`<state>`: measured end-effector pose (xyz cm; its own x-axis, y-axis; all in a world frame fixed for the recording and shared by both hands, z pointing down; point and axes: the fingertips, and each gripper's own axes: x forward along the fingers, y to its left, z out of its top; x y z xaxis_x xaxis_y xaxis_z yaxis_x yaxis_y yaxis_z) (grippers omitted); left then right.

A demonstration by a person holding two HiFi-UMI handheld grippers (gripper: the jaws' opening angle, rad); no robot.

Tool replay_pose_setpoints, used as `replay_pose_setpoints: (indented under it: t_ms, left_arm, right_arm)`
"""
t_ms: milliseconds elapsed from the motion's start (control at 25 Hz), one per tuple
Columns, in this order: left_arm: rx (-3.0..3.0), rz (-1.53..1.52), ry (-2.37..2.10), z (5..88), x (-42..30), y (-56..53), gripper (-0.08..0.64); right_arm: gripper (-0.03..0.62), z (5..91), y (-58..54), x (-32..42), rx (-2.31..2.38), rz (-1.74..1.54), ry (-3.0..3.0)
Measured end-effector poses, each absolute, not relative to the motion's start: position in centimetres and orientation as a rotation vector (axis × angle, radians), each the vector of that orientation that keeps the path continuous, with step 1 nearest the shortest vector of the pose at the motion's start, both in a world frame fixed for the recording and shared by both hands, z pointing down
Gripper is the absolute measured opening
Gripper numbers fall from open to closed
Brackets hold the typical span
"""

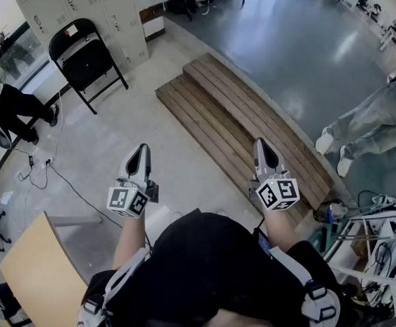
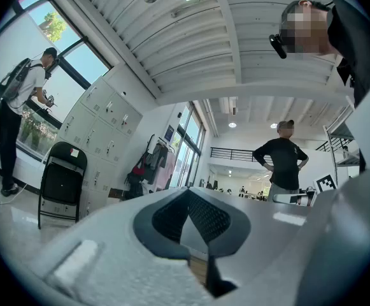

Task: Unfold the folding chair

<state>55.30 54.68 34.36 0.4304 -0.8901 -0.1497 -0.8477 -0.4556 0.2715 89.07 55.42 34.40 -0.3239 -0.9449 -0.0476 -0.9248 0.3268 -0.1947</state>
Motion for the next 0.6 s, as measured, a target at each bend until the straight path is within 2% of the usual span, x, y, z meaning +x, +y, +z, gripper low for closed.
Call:
replay_pose_setpoints:
  t_ms: [600]
  left_arm:
    - [2.5,-0.434,-1.578,34.4,53.3,53.2,0.003]
  right_arm:
    - [0.005,34.2,53.2,87.8,-1.708,-0.196,2.45]
